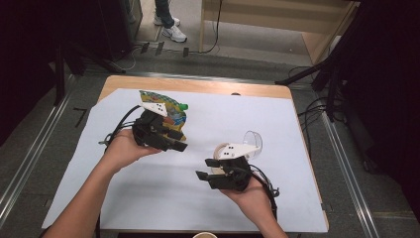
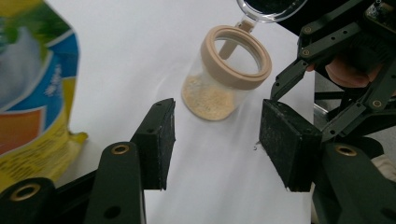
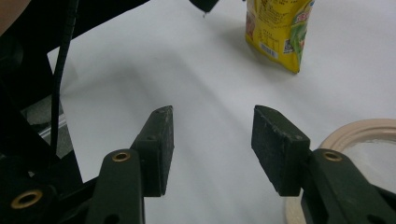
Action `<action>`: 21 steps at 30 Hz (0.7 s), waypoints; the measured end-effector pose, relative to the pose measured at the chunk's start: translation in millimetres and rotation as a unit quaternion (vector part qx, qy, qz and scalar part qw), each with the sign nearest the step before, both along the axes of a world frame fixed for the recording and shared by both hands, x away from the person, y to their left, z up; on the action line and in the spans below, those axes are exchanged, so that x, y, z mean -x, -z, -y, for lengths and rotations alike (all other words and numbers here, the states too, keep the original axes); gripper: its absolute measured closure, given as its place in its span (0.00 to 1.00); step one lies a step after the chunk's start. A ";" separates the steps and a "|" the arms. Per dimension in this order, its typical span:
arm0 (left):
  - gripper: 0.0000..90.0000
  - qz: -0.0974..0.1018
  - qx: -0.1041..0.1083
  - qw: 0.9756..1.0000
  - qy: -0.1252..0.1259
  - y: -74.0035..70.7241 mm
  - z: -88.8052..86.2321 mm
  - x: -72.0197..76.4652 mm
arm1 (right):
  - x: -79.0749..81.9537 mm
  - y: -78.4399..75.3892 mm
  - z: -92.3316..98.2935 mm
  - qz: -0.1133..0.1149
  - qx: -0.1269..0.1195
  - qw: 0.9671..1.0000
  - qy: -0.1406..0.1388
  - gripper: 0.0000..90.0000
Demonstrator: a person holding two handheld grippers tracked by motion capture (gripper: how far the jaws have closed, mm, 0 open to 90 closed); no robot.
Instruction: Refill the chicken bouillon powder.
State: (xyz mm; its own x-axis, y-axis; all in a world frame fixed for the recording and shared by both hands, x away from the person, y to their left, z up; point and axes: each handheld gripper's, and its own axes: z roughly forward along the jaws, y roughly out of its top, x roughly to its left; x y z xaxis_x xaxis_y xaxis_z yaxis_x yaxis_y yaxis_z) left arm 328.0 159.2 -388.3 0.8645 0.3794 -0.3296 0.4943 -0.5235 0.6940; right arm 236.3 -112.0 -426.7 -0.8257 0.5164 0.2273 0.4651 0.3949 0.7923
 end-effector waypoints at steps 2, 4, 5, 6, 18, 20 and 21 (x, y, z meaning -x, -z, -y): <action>0.52 0.000 0.002 1.000 -0.006 -0.3 -6.4 -0.9 | -0.1 1.8 -0.5 0.000 -0.003 1.000 -0.001 0.56; 0.51 0.002 0.000 1.000 -0.015 0.1 -12.0 -1.9 | 0.8 4.9 -0.4 -0.003 -0.009 1.000 -0.001 0.56; 0.50 0.001 -0.002 1.000 -0.019 0.3 -16.6 -2.6 | 1.4 6.0 -0.4 -0.003 -0.008 1.000 -0.002 0.55; 0.50 0.002 -0.003 1.000 -0.021 0.2 -20.5 -3.1 | 2.1 8.3 -0.9 -0.003 -0.006 1.000 -0.005 0.55; 0.48 0.012 -0.009 0.997 -0.079 2.4 -67.2 -9.5 | 4.1 14.1 -6.6 0.000 0.001 1.000 -0.022 0.55; 0.48 0.011 -0.004 0.996 -0.087 3.8 -73.7 -13.1 | 4.5 15.8 -8.2 0.001 0.004 1.000 -0.025 0.55; 0.47 0.010 -0.001 0.996 -0.093 4.9 -77.4 -15.3 | 4.7 16.1 -8.6 0.000 0.004 1.000 -0.026 0.55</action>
State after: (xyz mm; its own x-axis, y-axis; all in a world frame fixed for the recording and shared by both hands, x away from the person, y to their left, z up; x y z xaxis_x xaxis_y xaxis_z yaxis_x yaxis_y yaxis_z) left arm 343.4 236.6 -393.2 0.7862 0.5340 -0.3110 0.5681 -0.4263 0.7039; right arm 231.6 -103.4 -442.9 -0.8514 0.4745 0.2233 0.4439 0.4254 0.7887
